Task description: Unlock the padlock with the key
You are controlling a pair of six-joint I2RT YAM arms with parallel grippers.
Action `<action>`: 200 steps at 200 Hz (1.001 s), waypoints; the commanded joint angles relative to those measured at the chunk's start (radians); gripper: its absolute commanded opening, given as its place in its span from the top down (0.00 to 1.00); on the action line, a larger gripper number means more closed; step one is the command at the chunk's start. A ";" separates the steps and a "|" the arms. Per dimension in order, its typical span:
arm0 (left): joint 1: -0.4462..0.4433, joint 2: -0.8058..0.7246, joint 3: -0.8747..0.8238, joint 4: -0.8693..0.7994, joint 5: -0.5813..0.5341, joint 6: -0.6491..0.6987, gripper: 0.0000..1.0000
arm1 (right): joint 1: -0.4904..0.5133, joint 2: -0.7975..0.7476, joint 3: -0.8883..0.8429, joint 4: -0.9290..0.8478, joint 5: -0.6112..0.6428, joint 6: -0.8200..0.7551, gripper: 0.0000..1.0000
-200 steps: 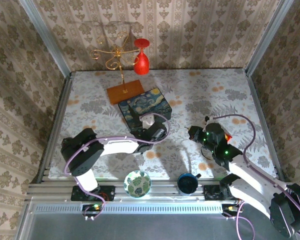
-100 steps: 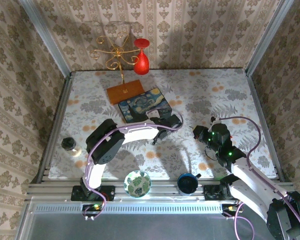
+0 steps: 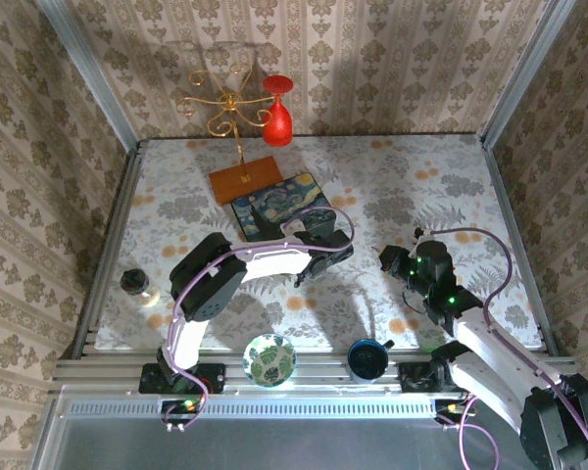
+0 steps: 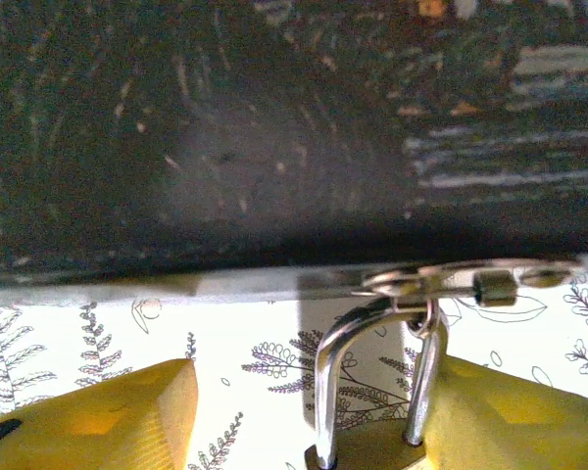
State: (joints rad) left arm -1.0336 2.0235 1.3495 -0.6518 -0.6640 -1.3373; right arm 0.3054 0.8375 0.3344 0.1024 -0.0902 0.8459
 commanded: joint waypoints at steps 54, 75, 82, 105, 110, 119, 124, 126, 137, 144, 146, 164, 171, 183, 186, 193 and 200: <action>0.011 -0.041 -0.088 0.156 0.098 0.157 0.47 | -0.010 0.005 0.003 0.014 -0.017 0.021 1.00; 0.019 -0.031 -0.089 0.189 0.132 0.190 0.46 | -0.010 0.005 0.000 0.016 -0.019 0.023 1.00; 0.020 -0.028 -0.089 0.199 0.137 0.198 0.46 | -0.010 0.004 -0.001 0.018 -0.019 0.024 1.00; 0.025 -0.029 -0.087 0.203 0.143 0.205 0.46 | -0.009 0.004 -0.003 0.019 -0.021 0.026 1.00; 0.027 -0.032 -0.088 0.202 0.142 0.205 0.46 | -0.009 0.004 -0.002 0.018 -0.020 0.025 1.00; 0.027 -0.035 -0.093 0.199 0.139 0.202 0.46 | -0.011 0.004 -0.003 0.016 -0.021 0.026 1.00; 0.028 -0.039 -0.096 0.198 0.138 0.199 0.47 | -0.011 0.003 -0.003 0.016 -0.020 0.026 1.00; 0.028 -0.040 -0.097 0.197 0.137 0.198 0.47 | -0.010 0.003 -0.003 0.016 -0.020 0.026 1.00; 0.033 -0.046 -0.105 0.197 0.138 0.195 0.48 | -0.010 0.003 -0.003 0.015 -0.019 0.028 1.00; 0.035 -0.049 -0.108 0.197 0.140 0.196 0.51 | -0.010 0.003 -0.004 0.016 -0.019 0.028 1.00; 0.035 -0.050 -0.109 0.196 0.141 0.197 0.52 | -0.009 0.003 -0.004 0.017 -0.019 0.028 1.00; 0.040 -0.055 -0.113 0.198 0.142 0.203 0.53 | -0.010 0.002 -0.006 0.019 -0.019 0.031 1.00; 0.041 -0.059 -0.113 0.199 0.142 0.206 0.53 | -0.010 0.002 -0.006 0.020 -0.019 0.031 1.00; 0.042 -0.061 -0.114 0.199 0.143 0.208 0.53 | -0.010 -0.001 -0.008 0.017 -0.020 0.032 1.00; 0.044 -0.062 -0.115 0.199 0.144 0.208 0.54 | -0.009 -0.001 -0.008 0.016 -0.021 0.032 1.00; 0.045 -0.064 -0.115 0.199 0.145 0.210 0.59 | -0.010 -0.003 -0.009 0.016 -0.021 0.033 1.00; 0.046 -0.067 -0.115 0.200 0.149 0.211 0.63 | -0.010 -0.005 -0.012 0.016 -0.021 0.036 1.00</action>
State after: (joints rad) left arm -1.0012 1.9884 1.2495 -0.4442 -0.5262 -1.1446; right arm 0.3008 0.8398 0.3344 0.1051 -0.1059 0.8677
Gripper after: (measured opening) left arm 0.425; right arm 0.060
